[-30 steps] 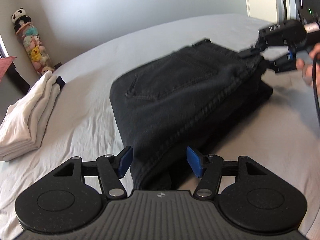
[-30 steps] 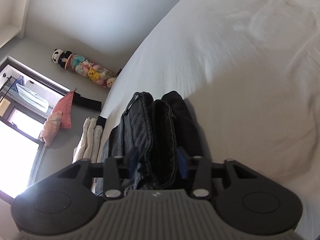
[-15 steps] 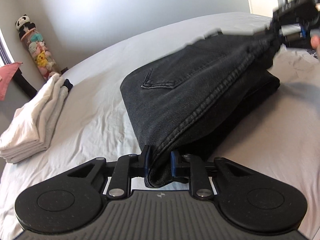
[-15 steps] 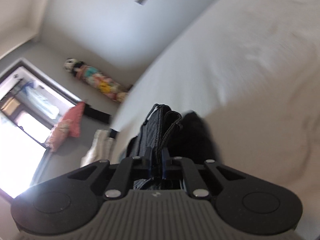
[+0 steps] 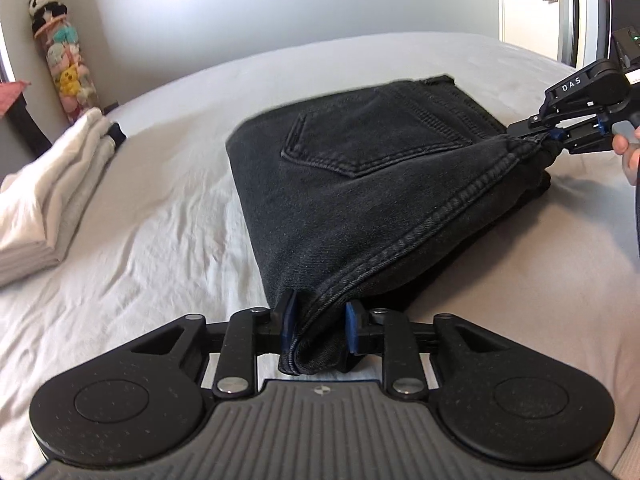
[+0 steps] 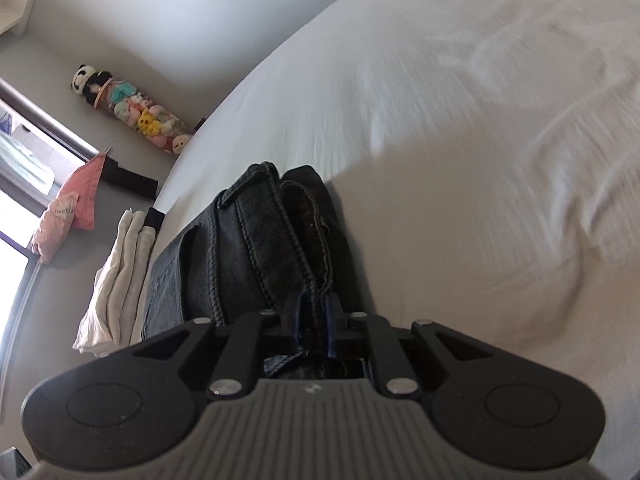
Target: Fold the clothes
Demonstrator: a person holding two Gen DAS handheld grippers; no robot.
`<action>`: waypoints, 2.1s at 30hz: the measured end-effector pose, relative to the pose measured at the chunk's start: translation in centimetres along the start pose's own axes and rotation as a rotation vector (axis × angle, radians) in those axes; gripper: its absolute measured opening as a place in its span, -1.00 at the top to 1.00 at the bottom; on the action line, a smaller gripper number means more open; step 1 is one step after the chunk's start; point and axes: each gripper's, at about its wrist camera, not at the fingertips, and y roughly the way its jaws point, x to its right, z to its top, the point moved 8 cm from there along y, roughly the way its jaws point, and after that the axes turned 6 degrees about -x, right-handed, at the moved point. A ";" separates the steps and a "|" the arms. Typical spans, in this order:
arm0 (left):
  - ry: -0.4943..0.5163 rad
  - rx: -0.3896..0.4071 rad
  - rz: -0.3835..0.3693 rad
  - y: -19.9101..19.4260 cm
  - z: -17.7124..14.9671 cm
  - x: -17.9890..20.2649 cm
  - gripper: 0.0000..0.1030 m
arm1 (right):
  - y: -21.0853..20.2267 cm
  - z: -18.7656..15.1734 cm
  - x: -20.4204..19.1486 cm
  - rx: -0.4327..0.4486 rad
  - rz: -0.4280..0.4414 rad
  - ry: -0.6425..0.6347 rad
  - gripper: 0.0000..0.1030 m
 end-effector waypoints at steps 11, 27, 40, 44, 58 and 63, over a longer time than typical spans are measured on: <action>-0.179 0.047 -0.148 -1.3 3.7 -4.7 -0.31 | -0.3 1.5 0.9 0.027 0.111 0.083 -0.05; -0.424 -0.016 -0.215 7.9 6.2 -10.4 -0.69 | 2.8 1.8 2.1 -0.047 0.126 0.076 -0.39; -0.544 -0.070 -0.442 11.5 5.9 -11.8 -0.88 | 4.0 2.2 2.0 -0.128 0.141 0.065 -0.19; -0.559 -0.075 -0.494 12.0 5.9 -12.0 -0.89 | 4.5 2.3 2.3 -0.177 0.198 0.141 0.10; -0.679 -0.119 -0.666 12.7 6.3 -13.3 -0.79 | 4.0 2.7 1.8 -0.293 0.259 0.136 -0.38; -0.741 -0.113 -0.718 13.4 6.3 -13.6 -0.78 | 4.3 2.3 1.9 -0.321 0.262 0.141 -0.44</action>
